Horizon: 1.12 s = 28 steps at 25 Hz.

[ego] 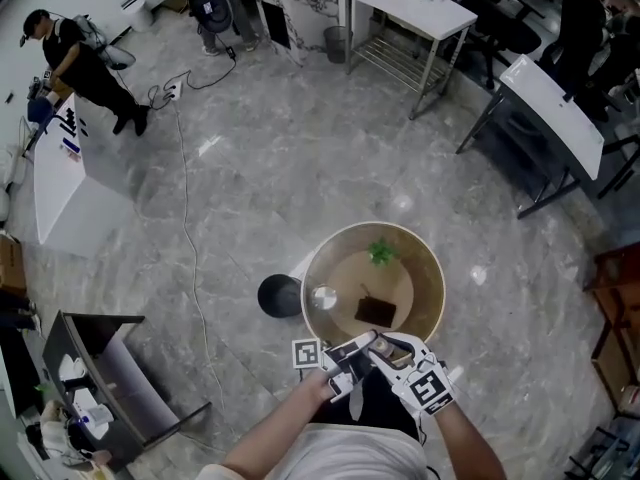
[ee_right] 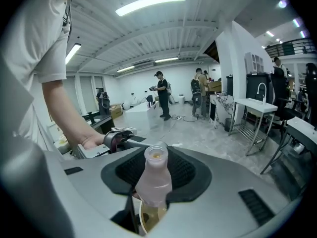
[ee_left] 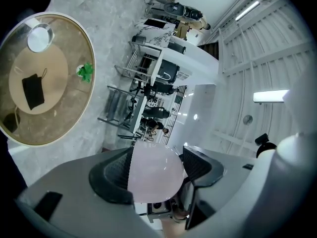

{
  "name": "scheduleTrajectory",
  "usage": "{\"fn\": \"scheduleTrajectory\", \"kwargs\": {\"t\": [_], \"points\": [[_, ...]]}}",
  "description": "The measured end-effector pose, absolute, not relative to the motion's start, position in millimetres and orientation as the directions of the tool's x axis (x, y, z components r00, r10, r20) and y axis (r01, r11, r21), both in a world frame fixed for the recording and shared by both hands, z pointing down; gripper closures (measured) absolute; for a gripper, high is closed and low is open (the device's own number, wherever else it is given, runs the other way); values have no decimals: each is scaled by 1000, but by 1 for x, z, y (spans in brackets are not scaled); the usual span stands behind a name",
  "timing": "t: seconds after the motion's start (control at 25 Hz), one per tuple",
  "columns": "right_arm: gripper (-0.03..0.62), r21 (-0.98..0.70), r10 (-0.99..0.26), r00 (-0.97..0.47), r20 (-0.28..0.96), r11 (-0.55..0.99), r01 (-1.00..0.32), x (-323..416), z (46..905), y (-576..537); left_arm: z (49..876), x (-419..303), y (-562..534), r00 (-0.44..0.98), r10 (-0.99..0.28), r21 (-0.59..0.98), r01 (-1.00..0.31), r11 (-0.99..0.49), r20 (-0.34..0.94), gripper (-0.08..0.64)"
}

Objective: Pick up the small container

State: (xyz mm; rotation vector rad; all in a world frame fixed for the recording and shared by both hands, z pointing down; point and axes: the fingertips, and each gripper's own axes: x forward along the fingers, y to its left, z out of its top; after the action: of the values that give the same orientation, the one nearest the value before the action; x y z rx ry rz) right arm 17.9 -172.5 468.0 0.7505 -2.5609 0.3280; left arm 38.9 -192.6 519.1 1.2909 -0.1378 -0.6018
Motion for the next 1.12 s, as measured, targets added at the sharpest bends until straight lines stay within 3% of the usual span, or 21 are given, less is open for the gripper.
{"fn": "scheduleTrajectory", "kwargs": {"t": [0.6,1.12], "points": [[440,-47,-566,-700,436,762,-646,6,396,-146,447,28,-166,883,-392,932,334,139,-258,242],[440,-34,-591,-689,419,748,-663,21,367,-80,417,43,-101,896,-360,940,320,121,-259,244]]}}
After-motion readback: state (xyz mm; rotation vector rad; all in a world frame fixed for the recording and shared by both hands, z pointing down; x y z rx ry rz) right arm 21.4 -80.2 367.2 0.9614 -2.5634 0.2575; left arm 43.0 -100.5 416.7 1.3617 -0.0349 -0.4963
